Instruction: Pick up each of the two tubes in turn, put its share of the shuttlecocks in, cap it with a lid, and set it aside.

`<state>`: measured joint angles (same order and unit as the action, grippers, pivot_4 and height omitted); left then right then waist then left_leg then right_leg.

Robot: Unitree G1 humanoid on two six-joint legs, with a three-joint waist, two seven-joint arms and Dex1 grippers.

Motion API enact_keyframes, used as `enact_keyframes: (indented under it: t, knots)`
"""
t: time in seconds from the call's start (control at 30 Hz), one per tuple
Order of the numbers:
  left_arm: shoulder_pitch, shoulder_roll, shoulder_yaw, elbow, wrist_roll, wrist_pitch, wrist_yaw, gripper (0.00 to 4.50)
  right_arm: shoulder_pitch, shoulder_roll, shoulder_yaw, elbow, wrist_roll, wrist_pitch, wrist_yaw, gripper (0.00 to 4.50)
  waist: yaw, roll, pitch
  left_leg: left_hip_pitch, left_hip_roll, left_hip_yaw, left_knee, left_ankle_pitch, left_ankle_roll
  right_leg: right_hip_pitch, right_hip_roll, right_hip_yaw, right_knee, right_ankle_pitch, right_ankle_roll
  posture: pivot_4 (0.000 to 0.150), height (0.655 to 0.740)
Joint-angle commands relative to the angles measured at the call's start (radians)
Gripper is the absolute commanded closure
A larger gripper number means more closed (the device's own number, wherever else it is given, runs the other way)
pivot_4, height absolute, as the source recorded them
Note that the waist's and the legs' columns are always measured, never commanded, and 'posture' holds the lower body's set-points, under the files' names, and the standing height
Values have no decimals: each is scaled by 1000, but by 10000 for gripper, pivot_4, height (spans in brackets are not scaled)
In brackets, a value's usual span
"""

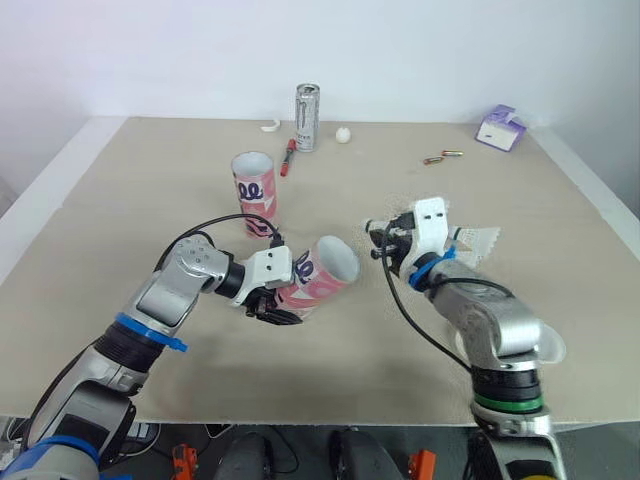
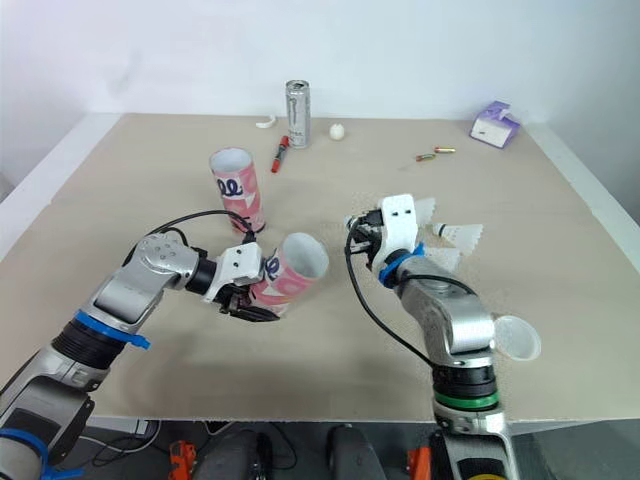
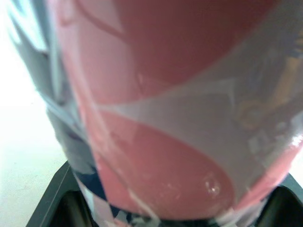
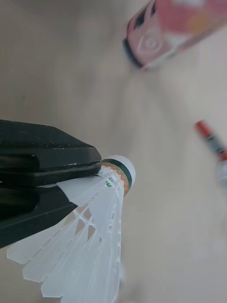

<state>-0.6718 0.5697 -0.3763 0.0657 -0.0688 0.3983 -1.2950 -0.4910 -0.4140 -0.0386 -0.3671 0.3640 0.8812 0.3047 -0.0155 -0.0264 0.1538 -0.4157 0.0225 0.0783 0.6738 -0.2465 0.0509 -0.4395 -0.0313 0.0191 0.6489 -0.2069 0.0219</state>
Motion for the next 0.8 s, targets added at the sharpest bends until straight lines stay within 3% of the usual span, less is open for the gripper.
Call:
enact_keyframes:
  t: [0.03, 0.13, 0.33, 0.7, 0.77, 0.8]
  knots:
    - [12, 0, -30, 2, 7, 6, -11, 14881, -56, -207, -30, -157, -27, -133, 175, 44410, -2, 0, 0, 0, -1, 0, 0, 0, 0, 0, -1, 0, 0, -4, 6, 1500, 7400]
    - [11, -1, -32, 4, 6, 4, -15, 14881, -60, -385, -42, -208, -54, -310, 349, 44410, -1, 0, 0, 0, -2, 0, -1, -1, 1, 1, -2, 0, -1, -5, 7, 1500, 7400]
    - [-1, -16, -38, 24, 10, -8, -18, 14881, 7, -565, 35, -328, -89, -547, 610, 44410, 1, 0, -1, 2, -1, -1, -1, -2, 3, 2, -1, -1, -1, -6, 7, 1500, 7400]
    - [-8, -32, -36, 23, 13, -4, -20, 14881, -37, -534, 174, -299, -216, -639, 649, 44410, 5, 0, -1, 1, -3, 1, 4, -1, 2, 3, -5, 0, -1, -6, 6, 1500, 7400]
    - [-5, -31, -34, 19, 13, -1, -20, 14881, -41, -532, 176, -295, -217, -642, 657, 38068, 7, 0, -1, 1, -3, 1, 4, -1, 2, 3, -5, 0, -1, -6, 6, 1500, 7400]
    - [-4, -30, -34, 18, 14, 0, -20, 14881, -42, -530, 175, -295, -218, -642, 659, 37903, 8, 0, -1, 1, -3, 1, 4, -1, 2, 3, -5, 0, -1, -6, 6, 1500, 7400]
